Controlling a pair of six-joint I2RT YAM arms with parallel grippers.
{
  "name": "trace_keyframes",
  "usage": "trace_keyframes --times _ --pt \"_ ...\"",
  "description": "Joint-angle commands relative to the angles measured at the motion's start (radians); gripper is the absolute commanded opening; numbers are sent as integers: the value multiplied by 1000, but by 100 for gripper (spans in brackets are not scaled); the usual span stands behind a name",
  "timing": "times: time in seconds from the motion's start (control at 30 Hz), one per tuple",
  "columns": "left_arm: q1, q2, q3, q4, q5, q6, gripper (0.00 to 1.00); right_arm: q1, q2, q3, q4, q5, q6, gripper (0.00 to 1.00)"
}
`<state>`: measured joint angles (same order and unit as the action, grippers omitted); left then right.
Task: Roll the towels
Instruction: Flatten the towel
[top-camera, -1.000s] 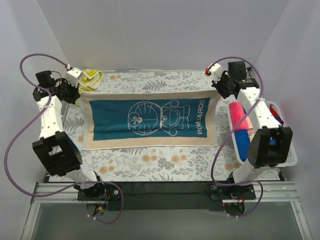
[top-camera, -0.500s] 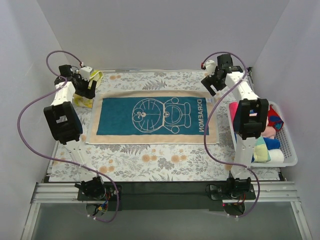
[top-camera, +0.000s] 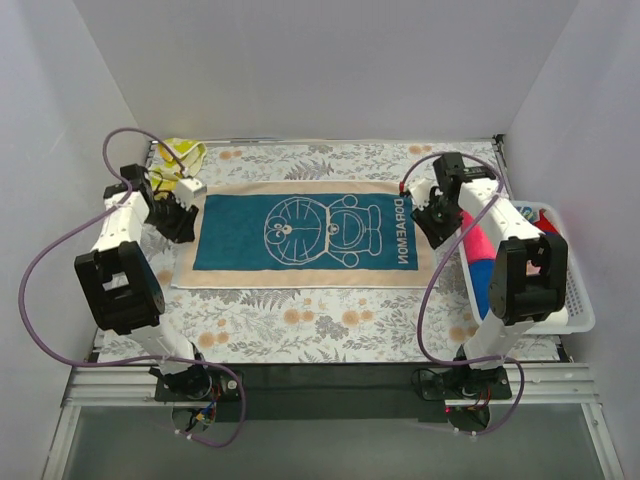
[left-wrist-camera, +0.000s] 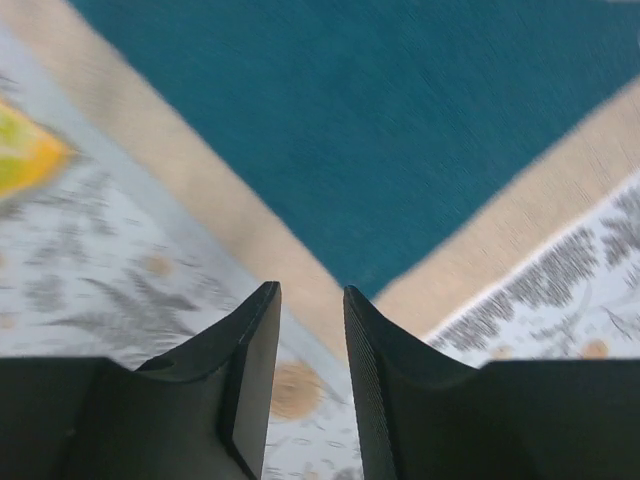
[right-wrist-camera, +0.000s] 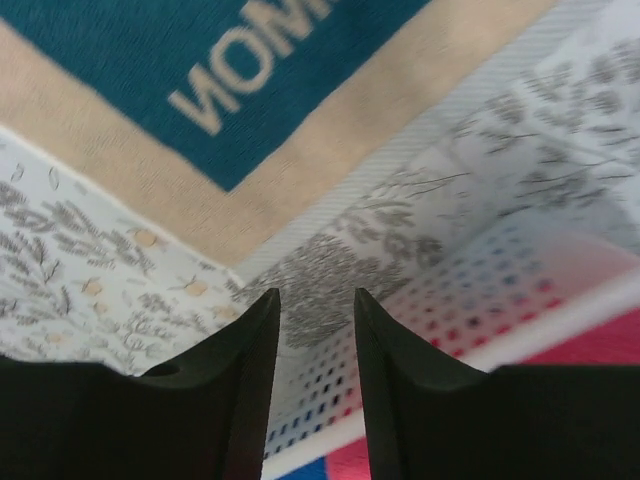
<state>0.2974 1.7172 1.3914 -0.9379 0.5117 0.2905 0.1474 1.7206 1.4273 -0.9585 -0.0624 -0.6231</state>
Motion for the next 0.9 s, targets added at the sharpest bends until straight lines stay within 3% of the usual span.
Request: trace_keyframes --times 0.0,0.23,0.53,0.87 --pt "2 -56 -142 -113 -19 145 29 20 -42 -99 -63 -14 -13 35" --pt "2 -76 -238 -87 -78 138 28 73 -39 -203 -25 -10 40 27" --pt "0 -9 -259 -18 -124 101 25 123 8 -343 118 118 69 22" --pt "66 19 -374 74 -317 121 19 165 31 -396 126 157 43 20"
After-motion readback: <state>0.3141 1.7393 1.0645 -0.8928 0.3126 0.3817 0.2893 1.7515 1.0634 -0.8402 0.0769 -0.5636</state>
